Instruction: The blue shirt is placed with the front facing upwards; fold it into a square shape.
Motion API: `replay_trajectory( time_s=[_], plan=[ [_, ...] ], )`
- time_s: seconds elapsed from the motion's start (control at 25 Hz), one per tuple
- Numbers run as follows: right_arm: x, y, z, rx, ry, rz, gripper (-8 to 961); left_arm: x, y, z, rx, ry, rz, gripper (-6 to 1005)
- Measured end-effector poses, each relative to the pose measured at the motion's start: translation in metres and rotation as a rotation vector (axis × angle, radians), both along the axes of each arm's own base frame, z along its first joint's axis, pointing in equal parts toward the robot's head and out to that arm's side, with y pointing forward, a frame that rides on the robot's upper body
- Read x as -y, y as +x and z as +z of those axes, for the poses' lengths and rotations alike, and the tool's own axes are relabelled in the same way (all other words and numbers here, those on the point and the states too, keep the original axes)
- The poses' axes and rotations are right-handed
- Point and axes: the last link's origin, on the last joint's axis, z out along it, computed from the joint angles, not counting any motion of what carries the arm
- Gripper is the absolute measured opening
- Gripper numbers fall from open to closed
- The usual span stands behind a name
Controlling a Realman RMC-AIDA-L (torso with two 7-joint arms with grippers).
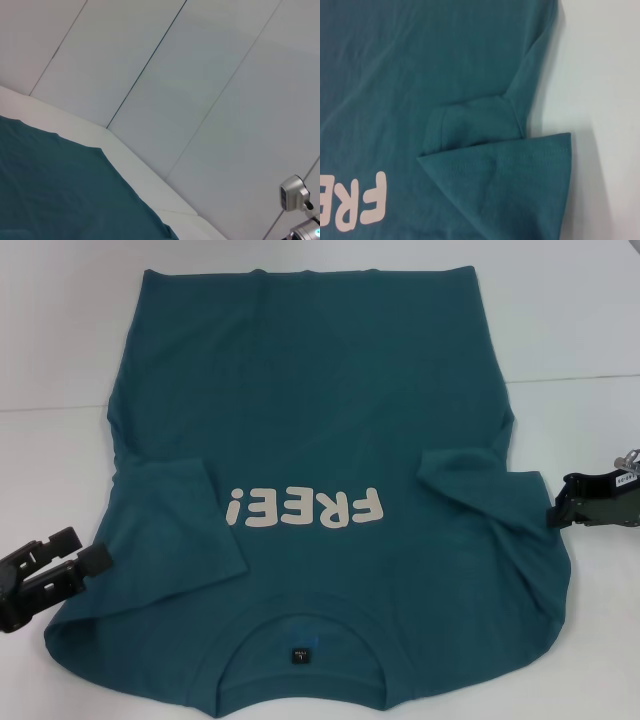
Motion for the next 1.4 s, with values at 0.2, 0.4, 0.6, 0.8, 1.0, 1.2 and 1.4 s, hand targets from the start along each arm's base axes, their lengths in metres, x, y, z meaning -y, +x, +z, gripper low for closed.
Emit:
replay_trajectory(
  time_s=[0.2, 0.4, 0.6, 0.8, 1.0, 1.2, 1.4],
  plan=[
    [0.0, -0.001, 0.002, -0.006, 0.0, 0.001, 36, 0.0, -0.001, 0.001, 0.002, 0.005, 0.004, 928],
    [0.0, -0.012, 0.0, -0.033, -0.026, 0.025, 41, 0.002, -0.005, 0.005, 0.009, 0.03, 0.023, 928],
    [-0.003, -0.037, -0.013, -0.043, -0.075, 0.094, 60, 0.003, -0.007, 0.007, 0.015, 0.038, 0.032, 928],
    [-0.005, -0.05, -0.024, -0.045, -0.104, 0.134, 78, 0.004, -0.009, 0.008, 0.018, 0.042, 0.042, 928],
    [-0.007, -0.064, -0.039, -0.047, -0.133, 0.175, 96, 0.005, -0.011, 0.01, 0.023, 0.054, 0.055, 928],
    [-0.007, -0.077, -0.051, -0.05, -0.169, 0.222, 114, 0.005, -0.012, 0.011, 0.023, 0.059, 0.059, 928],
    [-0.006, -0.087, -0.062, -0.053, -0.199, 0.279, 132, 0.004, -0.013, 0.012, 0.021, 0.062, 0.068, 928]
  ],
)
